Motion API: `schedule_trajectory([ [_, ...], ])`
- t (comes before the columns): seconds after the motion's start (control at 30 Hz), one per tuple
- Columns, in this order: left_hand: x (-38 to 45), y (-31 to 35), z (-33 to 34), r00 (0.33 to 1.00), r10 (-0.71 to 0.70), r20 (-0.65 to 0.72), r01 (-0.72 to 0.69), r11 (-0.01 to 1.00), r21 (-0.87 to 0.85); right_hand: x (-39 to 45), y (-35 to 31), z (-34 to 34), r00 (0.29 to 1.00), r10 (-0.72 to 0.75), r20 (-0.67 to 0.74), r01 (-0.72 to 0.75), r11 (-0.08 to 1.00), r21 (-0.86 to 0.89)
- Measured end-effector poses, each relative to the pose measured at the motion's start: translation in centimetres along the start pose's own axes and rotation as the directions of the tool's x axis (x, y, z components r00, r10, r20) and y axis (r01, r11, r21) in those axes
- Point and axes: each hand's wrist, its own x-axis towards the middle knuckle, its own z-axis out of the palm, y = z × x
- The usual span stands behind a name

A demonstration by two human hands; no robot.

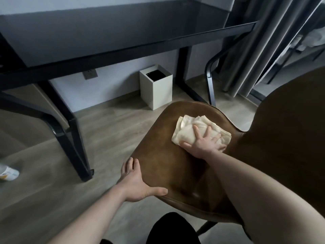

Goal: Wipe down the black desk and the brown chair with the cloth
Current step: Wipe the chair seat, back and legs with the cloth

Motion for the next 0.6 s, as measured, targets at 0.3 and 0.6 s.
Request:
schedule_trajectory([
  [0.3,-1.0,0.5,-0.2,0.999,-0.017,0.029,0.016,1.0,0.015,-6.4,1.3,1.1,0.995,-0.082,0.055,0.084,0.996,-0.03],
  [0.6,-2.4,1.0,-0.3,0.999,-0.036,0.013,0.036,0.998,0.054,-15.2,2.4,5.0,0.982,-0.119,0.144,0.121,0.993,-0.007],
])
